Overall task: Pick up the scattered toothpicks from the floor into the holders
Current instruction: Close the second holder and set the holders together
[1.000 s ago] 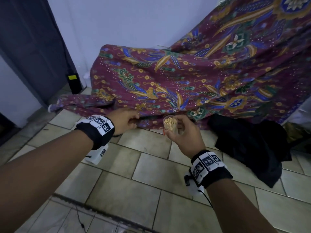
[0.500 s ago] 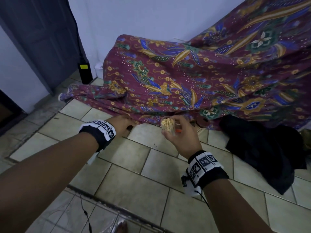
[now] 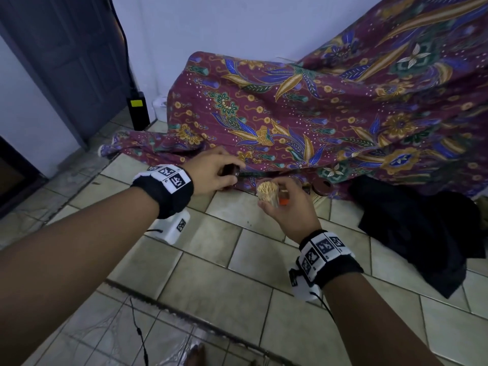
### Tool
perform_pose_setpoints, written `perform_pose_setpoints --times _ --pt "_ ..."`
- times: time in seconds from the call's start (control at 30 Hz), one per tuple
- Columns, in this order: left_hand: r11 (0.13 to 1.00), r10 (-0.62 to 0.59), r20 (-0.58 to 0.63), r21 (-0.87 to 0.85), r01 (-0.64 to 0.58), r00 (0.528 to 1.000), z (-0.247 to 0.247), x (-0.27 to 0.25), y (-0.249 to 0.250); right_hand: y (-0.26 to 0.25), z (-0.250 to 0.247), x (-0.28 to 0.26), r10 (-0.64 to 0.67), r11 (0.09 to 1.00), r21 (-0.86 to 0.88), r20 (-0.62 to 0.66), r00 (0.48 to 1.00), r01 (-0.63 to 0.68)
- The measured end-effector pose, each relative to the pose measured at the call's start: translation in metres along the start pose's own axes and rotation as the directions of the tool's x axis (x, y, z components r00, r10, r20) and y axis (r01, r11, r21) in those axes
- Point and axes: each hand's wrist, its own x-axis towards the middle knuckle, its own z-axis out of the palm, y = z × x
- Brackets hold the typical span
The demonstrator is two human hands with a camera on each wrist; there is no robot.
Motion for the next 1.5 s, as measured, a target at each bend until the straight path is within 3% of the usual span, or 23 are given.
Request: perform_pose_setpoints --times 0.17,0.3,0.47,0.83,1.07,1.5 --pt "0.982 0.034 -0.151 -0.181 -0.061 0.988 -0.007 -0.003 0.022 -0.005 0.006 -0.001 -0.028 1.000 0.013 -0.014 1.000 0.028" --pt "0.963 -0.004 -0.176 -0.264 -0.043 0.984 -0.007 -0.007 0.033 -0.007 0.012 -0.004 -0.034 0.999 0.013 -0.011 0.999 0.034" --pt "0.965 0.066 -0.102 -0.248 -0.089 0.993 0.000 -0.016 0.041 -0.010 0.015 -0.009 -0.030 0.999 0.018 -0.014 0.999 0.030" --pt "0.967 0.078 0.067 -0.250 -0.059 0.995 0.003 -0.017 0.048 -0.011 -0.001 -0.020 -0.025 1.000 0.006 -0.039 0.999 0.026" --pt "0.972 0.116 0.107 -0.219 -0.091 0.987 0.004 -0.005 0.061 -0.008 -0.015 -0.023 -0.016 1.000 -0.014 -0.069 0.997 0.015" --pt "0.954 0.182 0.060 -0.252 -0.162 0.981 0.013 0.019 0.082 0.003 -0.042 -0.026 -0.027 1.000 -0.007 -0.120 0.992 0.026"
